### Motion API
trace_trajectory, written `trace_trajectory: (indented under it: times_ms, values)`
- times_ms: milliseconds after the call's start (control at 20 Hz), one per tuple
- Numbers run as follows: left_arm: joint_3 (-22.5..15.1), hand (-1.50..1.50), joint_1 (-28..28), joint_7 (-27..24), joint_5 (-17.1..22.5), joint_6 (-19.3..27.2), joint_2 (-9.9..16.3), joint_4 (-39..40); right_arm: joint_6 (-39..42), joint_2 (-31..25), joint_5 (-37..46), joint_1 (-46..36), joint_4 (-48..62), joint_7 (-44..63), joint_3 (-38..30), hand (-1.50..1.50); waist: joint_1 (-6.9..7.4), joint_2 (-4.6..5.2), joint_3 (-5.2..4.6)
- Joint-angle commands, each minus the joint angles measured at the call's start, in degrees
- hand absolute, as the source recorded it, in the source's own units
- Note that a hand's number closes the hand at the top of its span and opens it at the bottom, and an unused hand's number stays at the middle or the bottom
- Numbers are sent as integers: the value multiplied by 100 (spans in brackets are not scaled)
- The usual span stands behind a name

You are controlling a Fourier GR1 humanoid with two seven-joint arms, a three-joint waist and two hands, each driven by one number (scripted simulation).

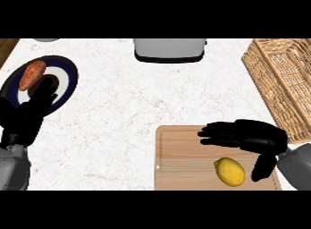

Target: Pick the lemon from the cutting board and place it in the basket

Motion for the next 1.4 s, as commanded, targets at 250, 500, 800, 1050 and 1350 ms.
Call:
trace_trajectory:
  times_ms: [250, 500, 800, 1050, 1350]
  values:
    - [-77, 0, -220, -25, -266, 187, -275, 171, 409, -139, -114, -136, 272, -890, 266, -150, -4, 5, 0]
    - [112, 0, 10, 184, -148, -59, -111, -216, -35, -282, 261, -121, 710, -1254, 148, -150, 11, -2, 0]
    - [263, 0, -110, 87, -231, -160, -242, -41, -401, 193, 858, 186, 666, -915, 167, -150, -18, -2, -1]
    - [387, 0, -112, 248, -156, -362, -97, -68, -906, 172, 1264, 541, 424, -1056, 433, 150, -23, -6, -1]
    - [393, 0, -268, 404, -240, -318, -223, -108, -1340, 501, 1841, 547, 712, -1176, 468, 150, -19, -4, 0]
